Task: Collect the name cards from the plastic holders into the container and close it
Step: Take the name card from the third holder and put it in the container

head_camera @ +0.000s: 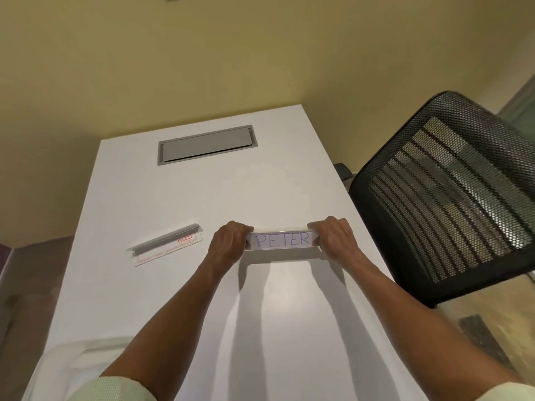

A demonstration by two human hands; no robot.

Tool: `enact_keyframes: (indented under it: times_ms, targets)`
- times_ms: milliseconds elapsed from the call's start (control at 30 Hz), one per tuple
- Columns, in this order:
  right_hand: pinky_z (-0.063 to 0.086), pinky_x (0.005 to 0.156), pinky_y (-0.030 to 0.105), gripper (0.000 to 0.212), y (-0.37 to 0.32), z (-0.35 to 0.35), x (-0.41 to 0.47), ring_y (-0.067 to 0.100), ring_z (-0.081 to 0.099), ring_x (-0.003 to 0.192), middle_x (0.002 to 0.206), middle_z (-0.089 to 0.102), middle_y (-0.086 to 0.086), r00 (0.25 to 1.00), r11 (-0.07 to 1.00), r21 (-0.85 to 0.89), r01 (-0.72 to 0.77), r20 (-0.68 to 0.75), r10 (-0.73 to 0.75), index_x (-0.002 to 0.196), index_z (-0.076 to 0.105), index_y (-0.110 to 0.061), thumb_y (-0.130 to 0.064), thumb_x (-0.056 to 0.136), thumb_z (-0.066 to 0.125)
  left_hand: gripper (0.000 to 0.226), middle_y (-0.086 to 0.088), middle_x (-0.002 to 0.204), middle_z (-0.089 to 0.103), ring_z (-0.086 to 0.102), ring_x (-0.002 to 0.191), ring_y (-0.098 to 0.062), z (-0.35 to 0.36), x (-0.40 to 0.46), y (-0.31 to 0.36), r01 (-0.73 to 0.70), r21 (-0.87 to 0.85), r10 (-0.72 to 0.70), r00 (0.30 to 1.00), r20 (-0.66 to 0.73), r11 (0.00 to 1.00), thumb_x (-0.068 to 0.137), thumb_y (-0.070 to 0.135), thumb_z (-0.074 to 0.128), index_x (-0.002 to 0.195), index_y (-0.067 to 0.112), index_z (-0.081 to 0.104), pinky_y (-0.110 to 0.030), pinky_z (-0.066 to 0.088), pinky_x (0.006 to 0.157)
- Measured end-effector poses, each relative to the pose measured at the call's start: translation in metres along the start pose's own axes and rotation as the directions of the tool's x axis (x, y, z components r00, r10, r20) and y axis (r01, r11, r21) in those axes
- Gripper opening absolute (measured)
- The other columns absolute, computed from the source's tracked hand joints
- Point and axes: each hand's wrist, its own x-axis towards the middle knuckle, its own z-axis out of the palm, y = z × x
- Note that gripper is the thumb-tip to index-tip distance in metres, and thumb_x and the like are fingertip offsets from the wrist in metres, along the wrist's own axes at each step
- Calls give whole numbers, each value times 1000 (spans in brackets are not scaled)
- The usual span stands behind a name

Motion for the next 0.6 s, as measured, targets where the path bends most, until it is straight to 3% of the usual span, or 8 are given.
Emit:
enact_keyframes:
  times_ms: [133, 433, 500, 600]
  targets:
    - [31, 73, 34, 29, -11, -8, -19, 29, 58, 97, 100, 73, 2, 1000, 999, 30, 10, -9, -10, 115, 65, -20, -12, 88, 58, 28, -14, 104, 72, 57, 108, -35, -10, -29, -1, -10, -28, 9, 999, -46, 1000, 89, 4, 52, 112, 5, 67, -40, 48, 89]
    - [27, 69, 33, 36, -49, -29, -72, 36, 60, 89, 90, 73, 10, 988, 991, 62, 115, -114, -107, 112, 66, -11, -9, 77, 72, 32, -13, 106, 71, 60, 106, -33, -44, -93, -10, -32, 56, 37, 995, -93, 998, 77, 7, 70, 108, 11, 70, -39, 51, 83]
    - [27, 67, 34, 34, -60, -32, -82, 37, 61, 81, 81, 73, 11, 980, 987, 65, 147, -149, -136, 103, 68, -8, -5, 71, 76, 26, -14, 97, 71, 62, 98, -32, -51, -107, -14, -38, 53, 44, 993, -114, 998, 74, 6, 71, 100, 11, 71, -37, 52, 78]
    - [23, 67, 32, 26, -77, -37, -94, 35, 55, 86, 86, 71, 8, 980, 987, 57, 148, -143, -138, 104, 65, -13, -10, 78, 67, 12, -10, 80, 69, 60, 84, -28, -60, -127, -22, -21, 49, 25, 996, -81, 999, 70, 6, 68, 81, 12, 68, -34, 52, 71]
